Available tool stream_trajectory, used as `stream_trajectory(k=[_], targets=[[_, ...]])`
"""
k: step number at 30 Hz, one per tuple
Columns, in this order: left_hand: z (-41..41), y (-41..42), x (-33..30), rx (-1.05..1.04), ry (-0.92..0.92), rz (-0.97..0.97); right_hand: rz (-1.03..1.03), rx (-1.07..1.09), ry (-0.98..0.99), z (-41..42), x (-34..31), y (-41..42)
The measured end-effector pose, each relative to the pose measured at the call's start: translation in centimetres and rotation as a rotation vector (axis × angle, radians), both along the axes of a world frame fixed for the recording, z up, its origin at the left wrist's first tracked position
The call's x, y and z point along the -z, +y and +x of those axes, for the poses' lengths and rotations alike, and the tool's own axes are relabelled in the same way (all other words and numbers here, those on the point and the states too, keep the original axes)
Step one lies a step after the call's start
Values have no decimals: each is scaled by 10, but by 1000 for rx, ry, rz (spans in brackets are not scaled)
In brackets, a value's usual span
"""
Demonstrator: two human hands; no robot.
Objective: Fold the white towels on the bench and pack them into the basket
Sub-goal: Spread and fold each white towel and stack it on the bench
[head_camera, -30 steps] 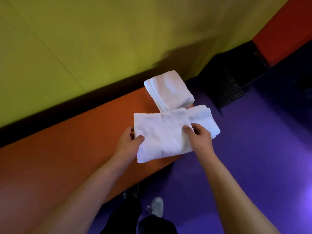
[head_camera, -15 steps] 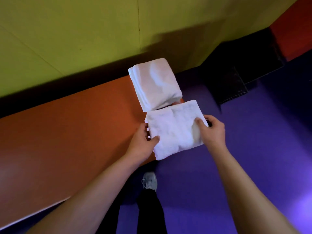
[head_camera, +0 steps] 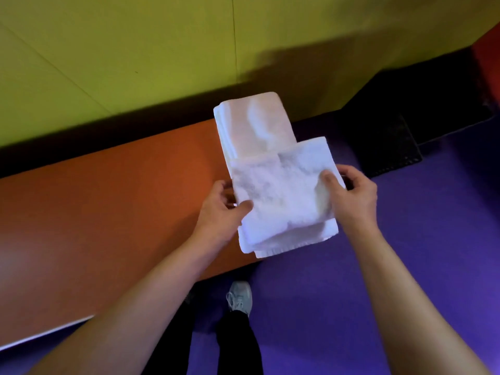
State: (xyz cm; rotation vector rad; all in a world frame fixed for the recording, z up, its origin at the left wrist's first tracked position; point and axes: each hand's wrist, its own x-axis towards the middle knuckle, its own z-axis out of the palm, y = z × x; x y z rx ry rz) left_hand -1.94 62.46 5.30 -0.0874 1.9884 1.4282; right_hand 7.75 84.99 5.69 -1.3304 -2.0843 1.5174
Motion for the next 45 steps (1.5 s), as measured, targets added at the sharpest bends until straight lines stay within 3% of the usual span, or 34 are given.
stream_trajectory(k=[5, 10, 16, 18, 21, 25, 33, 40, 45], targets=[[-59, 12, -19, -142, -359, 160, 38, -410, 64, -80, -28, 37], [-93, 22, -15, -164, -324, 208, 169, -653, -8, -163, -35, 68], [-91, 42, 5, -120, -175, 112, 516, -897, -147, -245, -26, 69], [-96, 44, 19, -160, -167, 58, 659, -871, -219, -262, -11, 59], [-101, 41, 44, -44, -106, -145, 812, -710, -334, -254, 17, 35], [-97, 40, 55, 98, -29, -267, 938, -457, -270, -185, 50, -6], [-89, 23, 51, 273, 190, -416, 870, -579, -296, -138, 80, -25], [-86, -26, 9, 438, 556, -604, 870, -618, -105, -147, 49, -65], [-82, -83, -22, 391, 713, -741, 809, -741, 2, -154, 29, -120]])
